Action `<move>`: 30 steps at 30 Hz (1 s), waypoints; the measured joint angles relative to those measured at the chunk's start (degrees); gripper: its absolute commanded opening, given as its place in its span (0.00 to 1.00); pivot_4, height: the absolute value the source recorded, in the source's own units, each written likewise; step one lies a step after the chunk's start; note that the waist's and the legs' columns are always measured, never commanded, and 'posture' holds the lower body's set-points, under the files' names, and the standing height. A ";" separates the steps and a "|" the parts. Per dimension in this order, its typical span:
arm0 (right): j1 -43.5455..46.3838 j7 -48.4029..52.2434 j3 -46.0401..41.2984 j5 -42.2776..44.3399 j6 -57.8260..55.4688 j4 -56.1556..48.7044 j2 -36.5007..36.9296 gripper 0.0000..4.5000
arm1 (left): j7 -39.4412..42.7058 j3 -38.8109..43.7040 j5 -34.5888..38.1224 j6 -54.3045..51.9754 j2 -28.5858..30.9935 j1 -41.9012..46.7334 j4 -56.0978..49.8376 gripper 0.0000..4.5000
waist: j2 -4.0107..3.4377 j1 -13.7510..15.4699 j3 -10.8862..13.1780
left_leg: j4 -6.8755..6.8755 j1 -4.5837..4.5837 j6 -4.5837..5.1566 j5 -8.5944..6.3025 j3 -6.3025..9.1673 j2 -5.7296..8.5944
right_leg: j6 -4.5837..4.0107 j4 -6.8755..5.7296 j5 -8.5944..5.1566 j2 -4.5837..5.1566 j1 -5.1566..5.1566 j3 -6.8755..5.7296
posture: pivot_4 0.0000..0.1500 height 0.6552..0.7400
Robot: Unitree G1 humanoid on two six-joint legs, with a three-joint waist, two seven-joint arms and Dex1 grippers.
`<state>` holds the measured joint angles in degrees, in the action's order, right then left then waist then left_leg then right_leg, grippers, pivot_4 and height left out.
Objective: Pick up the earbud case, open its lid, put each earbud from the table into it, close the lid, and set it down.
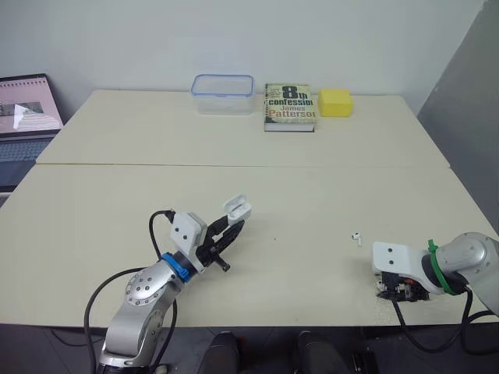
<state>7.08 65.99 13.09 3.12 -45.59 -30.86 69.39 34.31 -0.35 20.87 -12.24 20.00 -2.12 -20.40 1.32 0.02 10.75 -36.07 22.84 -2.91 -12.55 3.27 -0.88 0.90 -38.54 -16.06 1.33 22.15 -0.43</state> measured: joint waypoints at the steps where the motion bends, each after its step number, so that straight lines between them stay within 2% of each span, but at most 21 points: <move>1: -0.29 -0.05 -0.27 0.21 0.00 0.07 0.01 0.19 | -0.02 -0.06 0.00 0.00 -0.01 0.01 0.00 0.17 | 0.01 0.00 0.00 | 0.00 0.00 0.00 0.00 0.00 0.00 | 0.00 0.00 0.00 0.00 0.00 0.00 | 1.00 1.00; 2: -0.50 -0.02 -0.48 0.39 0.02 0.02 0.01 0.11 | -0.03 -0.14 0.00 0.00 -0.01 0.02 0.00 0.17 | 0.01 0.00 -0.01 | 0.00 0.00 0.00 0.00 0.00 0.00 | 0.00 0.00 0.00 0.00 0.00 0.00 | 1.00 1.00; 3: -0.68 -0.07 -0.59 0.40 0.02 0.02 0.01 0.09 | -0.05 -0.32 -0.01 0.00 -0.04 0.05 0.00 0.17 | 0.03 0.00 -0.02 | 0.00 0.00 0.00 0.00 0.00 0.00 | 0.00 0.00 0.00 0.00 -0.01 0.00 | 1.00 1.00; 11: 0.50 -0.06 -0.89 2.70 -1.28 -0.09 -1.40 0.09 | -0.13 -0.43 0.01 0.00 -0.07 0.34 0.01 0.17 | 0.06 -0.08 -0.03 | 0.00 0.00 0.00 0.00 -0.01 -0.01 | 0.00 -0.01 0.00 -0.01 0.02 0.01 | 1.00 1.00; 17: 8.34 -0.19 -5.42 11.86 -3.24 -1.36 -10.11 0.09 | -0.03 -0.42 0.30 0.20 -0.71 1.69 0.06 0.17 | 0.03 -0.19 -0.01 | 0.01 0.03 0.00 0.00 0.01 -0.03 | 0.01 -0.07 0.00 -0.06 0.07 -0.01 | 1.00 1.00; 23: 18.28 -8.39 -11.01 23.83 -8.87 -1.46 -29.83 0.09 | 0.11 -0.89 0.48 0.50 -2.33 3.29 0.30 0.17 | 0.05 -0.14 0.00 | 0.01 0.06 0.00 0.00 0.06 -0.02 | 0.00 -0.09 0.01 -0.07 0.08 -0.02 | 1.00 1.00; 26: 20.96 -15.24 -13.56 28.73 -7.67 -0.04 -43.36 0.09 | 0.28 -1.68 0.47 1.06 -2.78 4.56 0.69 0.17 | 0.05 -0.18 0.00 | 0.02 0.04 0.01 0.00 0.07 -0.04 | 0.00 -0.19 0.01 -0.09 0.10 -0.01 | 1.00 1.00; 30: 22.77 -22.36 -14.05 31.89 -7.23 2.76 -52.44 0.09 | 0.31 -1.90 0.45 1.99 -3.43 6.07 1.09 0.17 | 0.03 -0.10 -0.01 | 0.01 0.03 0.01 0.00 0.09 -0.02 | -0.02 -0.23 0.02 -0.08 0.09 -0.02 | 1.00 1.00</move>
<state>29.86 43.63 -0.96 35.01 -52.82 -28.10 16.95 34.62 -2.25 21.32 -10.26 16.57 3.95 -19.31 1.35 -0.07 10.74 -36.06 22.87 -2.90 -12.54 3.36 -0.90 0.89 -38.77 -16.04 1.25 22.25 -0.45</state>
